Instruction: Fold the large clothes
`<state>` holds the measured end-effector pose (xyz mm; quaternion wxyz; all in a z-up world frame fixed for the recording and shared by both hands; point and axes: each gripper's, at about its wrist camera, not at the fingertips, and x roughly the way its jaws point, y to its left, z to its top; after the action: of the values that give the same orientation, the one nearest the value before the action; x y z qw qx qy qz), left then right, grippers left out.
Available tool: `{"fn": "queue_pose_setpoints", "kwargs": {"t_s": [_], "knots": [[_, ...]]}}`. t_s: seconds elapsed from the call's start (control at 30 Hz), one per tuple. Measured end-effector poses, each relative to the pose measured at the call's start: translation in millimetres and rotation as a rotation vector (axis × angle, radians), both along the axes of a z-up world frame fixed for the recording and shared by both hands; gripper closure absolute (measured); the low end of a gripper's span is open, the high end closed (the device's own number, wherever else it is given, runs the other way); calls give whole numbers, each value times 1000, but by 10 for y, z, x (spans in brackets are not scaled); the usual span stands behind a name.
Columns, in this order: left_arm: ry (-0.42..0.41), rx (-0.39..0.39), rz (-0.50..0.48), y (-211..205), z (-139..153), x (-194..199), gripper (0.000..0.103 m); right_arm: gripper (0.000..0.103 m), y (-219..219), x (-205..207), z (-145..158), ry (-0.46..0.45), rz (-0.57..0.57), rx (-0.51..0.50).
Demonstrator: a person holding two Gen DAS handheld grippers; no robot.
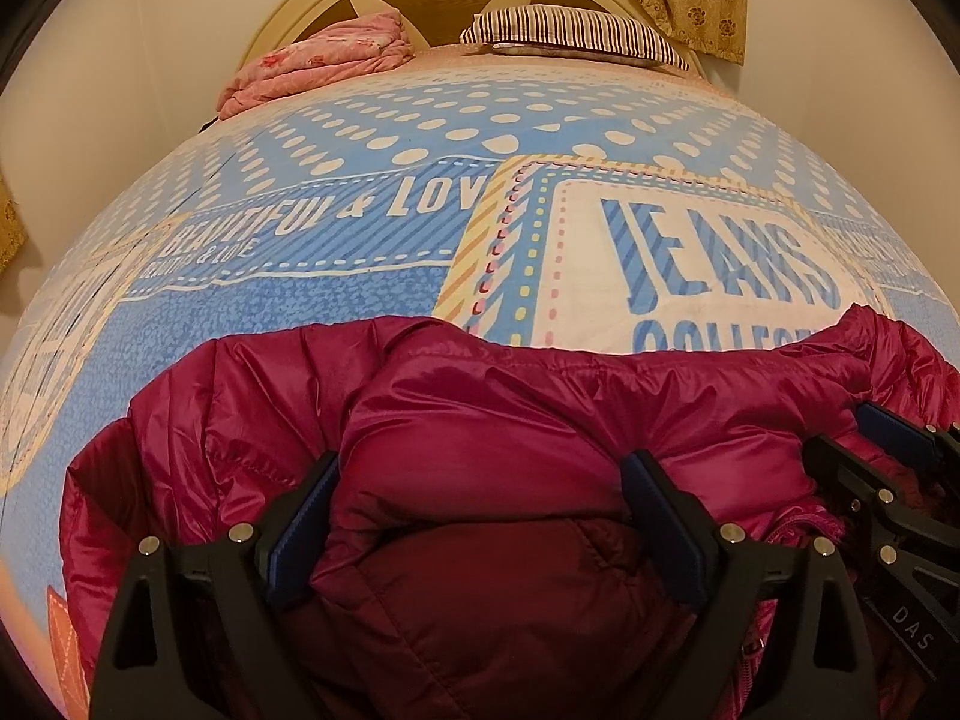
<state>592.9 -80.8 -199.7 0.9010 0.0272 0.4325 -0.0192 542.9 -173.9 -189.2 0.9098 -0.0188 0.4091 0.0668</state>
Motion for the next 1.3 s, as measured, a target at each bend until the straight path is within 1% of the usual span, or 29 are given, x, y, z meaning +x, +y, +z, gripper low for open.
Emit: {"fn": "queue_pose_setpoints", "kwargs": {"t_s": [0.73, 1.3], "knots": [[3, 18, 3, -18, -13, 16, 9, 52, 18, 18, -11, 3, 0, -22], [4, 14, 3, -17, -14, 20, 8, 52, 13, 26, -16, 6, 1, -23]]}}
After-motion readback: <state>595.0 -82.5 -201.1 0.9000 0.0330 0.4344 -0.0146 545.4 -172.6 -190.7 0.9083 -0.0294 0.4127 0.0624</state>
